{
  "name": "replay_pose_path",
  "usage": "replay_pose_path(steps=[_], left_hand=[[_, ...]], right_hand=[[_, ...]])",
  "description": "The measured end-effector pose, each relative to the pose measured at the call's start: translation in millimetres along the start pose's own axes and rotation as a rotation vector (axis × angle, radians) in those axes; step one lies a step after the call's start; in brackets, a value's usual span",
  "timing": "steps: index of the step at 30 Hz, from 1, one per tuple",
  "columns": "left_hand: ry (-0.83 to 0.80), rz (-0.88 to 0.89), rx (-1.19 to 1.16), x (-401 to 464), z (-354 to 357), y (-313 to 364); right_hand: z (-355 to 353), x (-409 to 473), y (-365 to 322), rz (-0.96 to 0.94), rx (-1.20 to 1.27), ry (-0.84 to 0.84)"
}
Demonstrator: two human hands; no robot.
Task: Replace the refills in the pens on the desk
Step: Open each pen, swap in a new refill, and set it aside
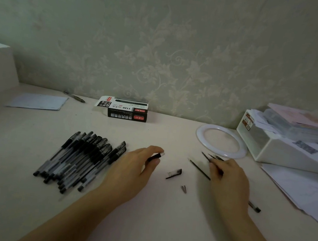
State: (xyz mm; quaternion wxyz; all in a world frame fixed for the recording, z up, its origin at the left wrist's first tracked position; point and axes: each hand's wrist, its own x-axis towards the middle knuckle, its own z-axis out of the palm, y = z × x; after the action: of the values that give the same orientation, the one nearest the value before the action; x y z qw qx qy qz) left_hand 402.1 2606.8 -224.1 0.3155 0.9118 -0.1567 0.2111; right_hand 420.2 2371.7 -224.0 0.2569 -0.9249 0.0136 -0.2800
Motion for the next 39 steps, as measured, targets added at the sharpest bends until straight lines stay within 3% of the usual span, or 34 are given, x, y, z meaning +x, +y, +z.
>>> replay_pose_path(steps=[9, 12, 18, 23, 26, 33, 39], left_hand=[[0.179, -0.222, 0.062, 9.8, -24.3, -20.6], [0.095, -0.295, 0.131, 8.3, -38.8, -30.8], [-0.280, -0.284, 0.190, 0.8, -35.9, -23.1], [-0.260, -0.224, 0.350, -1.2, -26.4, -15.2], [-0.228, -0.168, 0.417, -3.3, -12.9, -4.0], [-0.059, -0.025, 0.030, -1.8, -1.7, 20.8], [-0.049, 0.008, -0.111, -2.8, 4.3, 19.6]], right_hand=[[-0.3, -3.7, -3.9, 0.051, -0.088, -0.104], [-0.4, -4.3, -6.6, 0.031, -0.062, -0.067], [5.3, -5.4, -11.1, -0.118, 0.093, -0.034], [9.8, -4.1, -10.5, -0.169, 0.209, -0.027], [10.9, -5.6, -18.1, -0.150, 0.403, -0.073], [9.2, -14.7, -36.2, 0.027, 0.804, -0.418], [8.5, -14.2, -40.7, 0.049, 0.911, -0.478]])
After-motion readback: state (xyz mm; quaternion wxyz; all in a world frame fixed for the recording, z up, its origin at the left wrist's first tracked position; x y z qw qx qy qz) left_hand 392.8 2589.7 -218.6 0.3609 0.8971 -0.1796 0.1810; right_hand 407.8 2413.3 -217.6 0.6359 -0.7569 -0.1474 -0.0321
